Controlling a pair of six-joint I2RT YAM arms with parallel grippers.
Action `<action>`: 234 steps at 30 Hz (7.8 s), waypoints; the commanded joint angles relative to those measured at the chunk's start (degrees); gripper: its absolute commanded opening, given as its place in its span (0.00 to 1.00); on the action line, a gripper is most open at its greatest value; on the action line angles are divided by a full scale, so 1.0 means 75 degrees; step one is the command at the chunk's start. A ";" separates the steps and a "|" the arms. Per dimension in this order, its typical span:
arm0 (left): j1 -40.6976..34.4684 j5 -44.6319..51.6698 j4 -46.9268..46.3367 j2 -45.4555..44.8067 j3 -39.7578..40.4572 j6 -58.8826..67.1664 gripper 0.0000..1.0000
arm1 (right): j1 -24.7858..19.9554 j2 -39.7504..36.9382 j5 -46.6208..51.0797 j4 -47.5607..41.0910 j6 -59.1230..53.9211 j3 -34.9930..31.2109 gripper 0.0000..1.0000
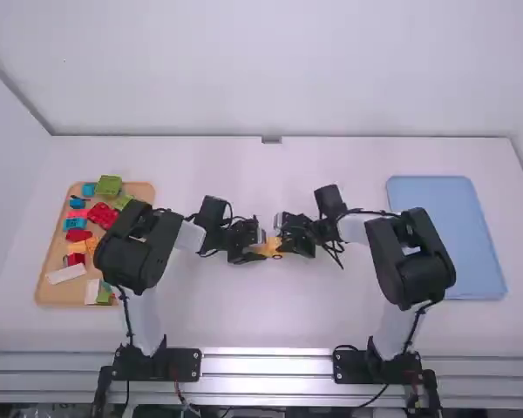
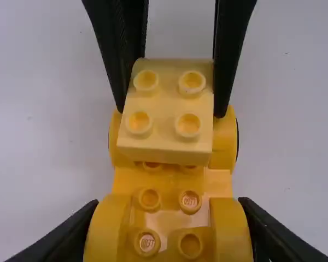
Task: Assemble lego blocks to make yellow taxi
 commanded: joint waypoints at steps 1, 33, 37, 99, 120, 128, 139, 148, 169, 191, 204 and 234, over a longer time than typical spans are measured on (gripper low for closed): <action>-0.0006 0.0175 -0.0003 0.0058 0.0032 0.0111 0.59 | 0.0064 0.0140 0.0641 -0.0099 0.0076 -0.0041 0.17; -0.0006 0.0146 0.0029 0.0058 0.0032 -0.0085 0.59 | -0.0353 -0.0154 -0.1070 -0.1378 -0.1180 0.0659 0.00; -0.0006 0.0149 0.0032 0.0058 0.0032 -0.0085 0.59 | -0.0032 -0.0154 -0.0335 -0.1247 -0.0851 0.0606 0.00; -0.0015 0.0219 -0.0230 0.0058 0.0032 0.0367 0.70 | -0.0787 -0.3086 0.2043 0.0737 0.3179 -0.0597 0.98; 0.1061 -0.1970 -0.2914 -0.3296 0.0058 -0.1781 0.99 | -0.0953 -0.3226 0.2063 0.1766 0.3631 -0.1072 0.98; 0.2361 -0.5587 -0.4406 -0.6333 0.0099 -0.6397 0.99 | -0.0825 -0.3226 0.2046 0.2468 0.3681 -0.1090 0.98; 0.2961 -0.8810 -0.6012 -0.7845 0.0408 -0.9821 0.99 | -0.0606 -0.3226 0.2069 0.2943 0.3654 -0.1090 0.98; 0.4564 -0.9162 -0.8390 -0.6548 0.2634 -1.1167 0.99 | -0.0656 -0.3226 0.2063 0.3040 0.3652 -0.1090 0.98; 0.6802 -0.6837 -0.9390 -0.1574 0.6516 -1.0430 0.99 | -0.0595 -0.3226 0.2066 0.3182 0.3620 -0.1090 0.98; 0.7682 -0.7699 -1.0045 0.0259 0.6394 -1.1925 0.97 | -0.0589 -0.3226 0.2063 0.3110 0.3620 -0.1090 0.98; 0.7793 -0.7624 -0.8842 0.0259 0.5368 -1.2971 0.53 | -0.0542 -0.3226 0.2075 0.3083 0.3620 -0.1090 0.98; 0.7784 -0.7198 -0.7577 0.0259 0.4351 -1.3636 0.38 | -0.0600 -0.3226 0.2069 0.3069 0.3620 -0.1093 0.98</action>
